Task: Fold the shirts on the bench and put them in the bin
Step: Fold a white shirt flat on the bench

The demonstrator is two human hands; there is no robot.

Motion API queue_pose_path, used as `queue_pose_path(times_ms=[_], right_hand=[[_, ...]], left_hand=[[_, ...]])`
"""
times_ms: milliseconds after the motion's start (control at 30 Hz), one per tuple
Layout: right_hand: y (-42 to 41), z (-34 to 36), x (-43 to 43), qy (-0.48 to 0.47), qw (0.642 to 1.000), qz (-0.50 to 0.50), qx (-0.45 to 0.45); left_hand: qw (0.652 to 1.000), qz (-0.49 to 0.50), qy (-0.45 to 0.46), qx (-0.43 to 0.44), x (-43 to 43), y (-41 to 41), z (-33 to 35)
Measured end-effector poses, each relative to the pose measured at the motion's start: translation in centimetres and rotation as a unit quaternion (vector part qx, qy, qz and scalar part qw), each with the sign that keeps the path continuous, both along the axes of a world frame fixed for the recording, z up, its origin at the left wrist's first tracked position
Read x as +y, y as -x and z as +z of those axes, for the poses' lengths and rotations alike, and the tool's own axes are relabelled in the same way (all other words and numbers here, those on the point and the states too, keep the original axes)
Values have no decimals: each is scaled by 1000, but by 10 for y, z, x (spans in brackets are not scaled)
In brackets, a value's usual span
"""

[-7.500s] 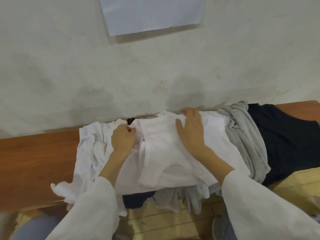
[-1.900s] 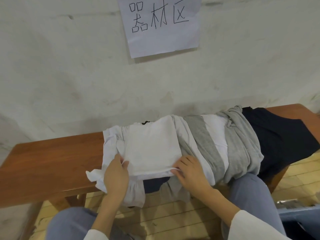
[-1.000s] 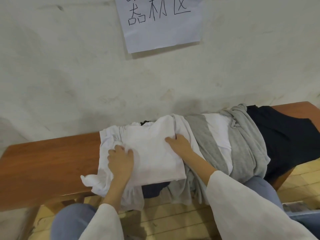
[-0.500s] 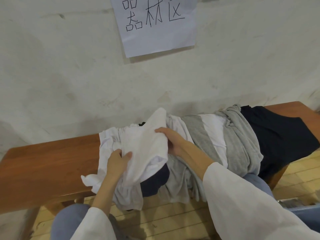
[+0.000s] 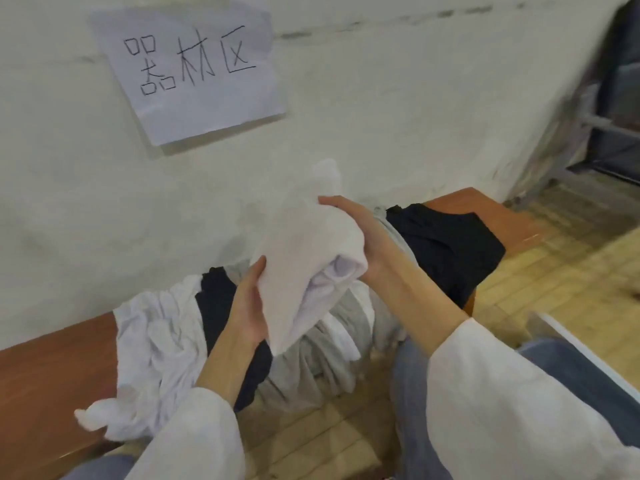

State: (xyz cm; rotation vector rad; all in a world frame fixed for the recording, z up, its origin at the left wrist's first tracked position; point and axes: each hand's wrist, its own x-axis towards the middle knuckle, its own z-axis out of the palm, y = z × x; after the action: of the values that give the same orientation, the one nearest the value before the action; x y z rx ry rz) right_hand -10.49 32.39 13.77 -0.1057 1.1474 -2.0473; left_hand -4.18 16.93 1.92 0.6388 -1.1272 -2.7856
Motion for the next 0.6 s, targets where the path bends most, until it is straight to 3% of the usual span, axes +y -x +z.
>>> queue_pose_path(times_ms=[133,200,367,600], right_hand=[[16,-11,96,-4,992,-124,26],[19,-24,133,-28,982,-182,37],[8,-67,251,-100,960,-262,-18],[-7,-147,384,-171,927,-325,-78]], left_hand=[[991,-127,-31,30,51,36,10],[978,-207,-5,42,75,51,12],[879,-424,210,59,165,99,-5],[795,-558,233,45,297,140,-48]])
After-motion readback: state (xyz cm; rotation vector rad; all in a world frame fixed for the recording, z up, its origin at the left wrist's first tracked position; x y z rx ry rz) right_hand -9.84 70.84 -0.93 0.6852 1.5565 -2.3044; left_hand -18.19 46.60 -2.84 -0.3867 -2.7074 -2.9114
